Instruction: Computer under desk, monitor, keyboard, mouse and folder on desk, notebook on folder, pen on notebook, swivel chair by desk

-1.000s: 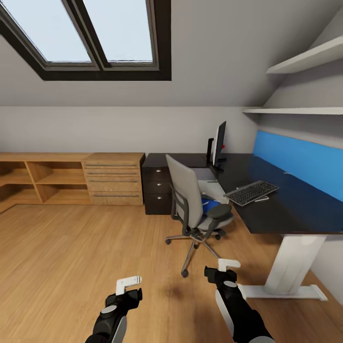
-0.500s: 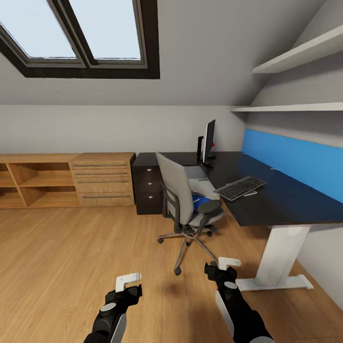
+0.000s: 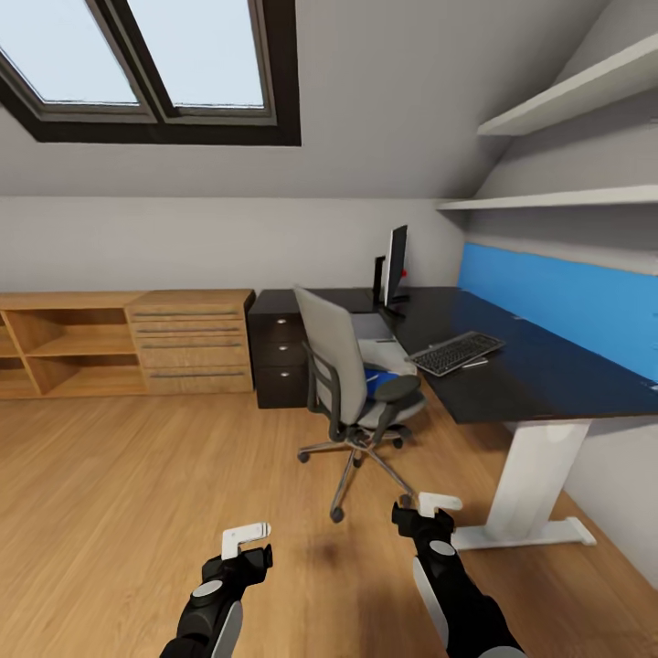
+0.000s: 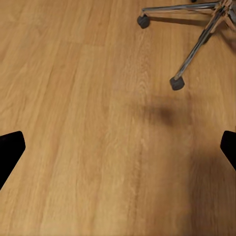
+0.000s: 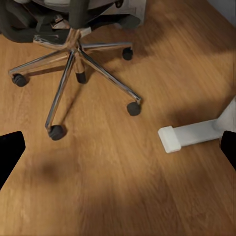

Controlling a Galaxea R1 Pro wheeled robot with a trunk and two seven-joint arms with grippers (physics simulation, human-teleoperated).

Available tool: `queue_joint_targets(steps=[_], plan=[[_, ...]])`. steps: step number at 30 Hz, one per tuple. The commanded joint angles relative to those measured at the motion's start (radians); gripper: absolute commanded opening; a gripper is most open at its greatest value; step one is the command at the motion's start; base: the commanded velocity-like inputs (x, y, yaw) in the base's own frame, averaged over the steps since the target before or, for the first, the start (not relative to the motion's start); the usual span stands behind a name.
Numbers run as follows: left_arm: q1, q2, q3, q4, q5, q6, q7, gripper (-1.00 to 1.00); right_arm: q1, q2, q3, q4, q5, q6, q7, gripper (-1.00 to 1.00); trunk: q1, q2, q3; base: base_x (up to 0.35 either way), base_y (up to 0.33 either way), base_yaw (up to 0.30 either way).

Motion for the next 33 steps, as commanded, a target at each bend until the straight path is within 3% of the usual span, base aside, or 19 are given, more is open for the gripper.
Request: queue_joint_targets(steps=[1, 10, 33], plan=[[0.000, 0.000, -0.002, -0.001, 0.011, 0.003, 0.009, 1.00, 0.000, 0.001, -0.002, -0.002, 0.005, 0.007, -0.001, 1.00, 0.004, -0.008, -0.004, 0.000, 0.000, -0.184], [0.000, 0.001, -0.002, -0.003, 0.010, 0.003, 0.009, 1.00, 0.000, 0.001, -0.002, -0.002, 0.005, 0.006, -0.001, 1.00, 0.038, -0.071, -0.032, 0.000, 0.000, -0.142], [-0.001, 0.000, -0.002, -0.004, 0.009, 0.000, 0.009, 1.00, 0.000, 0.001, -0.002, -0.002, 0.006, 0.006, -0.002, 1.00, 0.127, -0.232, -0.105, 0.000, 0.000, -0.004]])
